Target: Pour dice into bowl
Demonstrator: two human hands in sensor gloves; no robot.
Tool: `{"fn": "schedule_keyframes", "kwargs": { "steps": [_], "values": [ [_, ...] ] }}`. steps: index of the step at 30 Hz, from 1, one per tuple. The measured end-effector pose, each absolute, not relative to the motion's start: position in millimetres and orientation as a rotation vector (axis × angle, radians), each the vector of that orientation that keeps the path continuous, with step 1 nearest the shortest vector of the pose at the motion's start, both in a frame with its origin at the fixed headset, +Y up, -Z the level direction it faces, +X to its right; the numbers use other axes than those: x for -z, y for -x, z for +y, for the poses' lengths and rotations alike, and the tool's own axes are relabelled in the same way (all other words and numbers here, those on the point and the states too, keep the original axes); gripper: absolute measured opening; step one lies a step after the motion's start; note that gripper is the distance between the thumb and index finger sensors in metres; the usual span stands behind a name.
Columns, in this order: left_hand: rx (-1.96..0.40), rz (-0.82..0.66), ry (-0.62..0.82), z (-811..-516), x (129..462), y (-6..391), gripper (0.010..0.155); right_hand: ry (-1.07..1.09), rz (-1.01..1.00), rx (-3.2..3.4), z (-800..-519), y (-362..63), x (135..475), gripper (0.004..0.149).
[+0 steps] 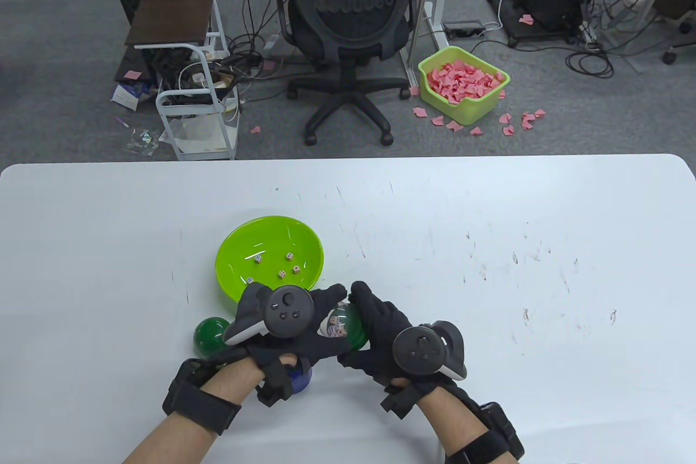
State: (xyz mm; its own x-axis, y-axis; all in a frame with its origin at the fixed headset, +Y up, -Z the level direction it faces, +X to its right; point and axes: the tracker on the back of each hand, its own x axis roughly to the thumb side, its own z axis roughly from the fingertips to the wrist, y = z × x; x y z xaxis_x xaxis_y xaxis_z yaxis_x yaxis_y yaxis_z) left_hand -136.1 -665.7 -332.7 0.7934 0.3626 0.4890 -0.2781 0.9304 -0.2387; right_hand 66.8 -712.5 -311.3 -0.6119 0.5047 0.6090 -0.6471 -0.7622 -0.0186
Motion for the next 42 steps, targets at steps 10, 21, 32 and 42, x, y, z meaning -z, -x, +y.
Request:
{"fn": "schedule_keyframes", "kwargs": {
  "steps": [10,21,32,42],
  "values": [
    [-0.265,-0.63,0.093,-650,331,124,0.085,-0.763,-0.311,-2.29,-712,-71,314,0.113],
    [-0.308,-0.555,0.036,-632,337,140,0.085,-0.685,-0.308,-2.204,-715,-78,318,0.111],
    [-0.281,-0.41,-0.023,-617,345,210,0.084,-0.622,-0.316,-2.176,-716,-89,322,0.109],
    [-0.219,-0.212,-0.058,-619,351,281,0.088,-0.607,-0.309,-2.171,-715,-91,323,0.108]
  ]
}}
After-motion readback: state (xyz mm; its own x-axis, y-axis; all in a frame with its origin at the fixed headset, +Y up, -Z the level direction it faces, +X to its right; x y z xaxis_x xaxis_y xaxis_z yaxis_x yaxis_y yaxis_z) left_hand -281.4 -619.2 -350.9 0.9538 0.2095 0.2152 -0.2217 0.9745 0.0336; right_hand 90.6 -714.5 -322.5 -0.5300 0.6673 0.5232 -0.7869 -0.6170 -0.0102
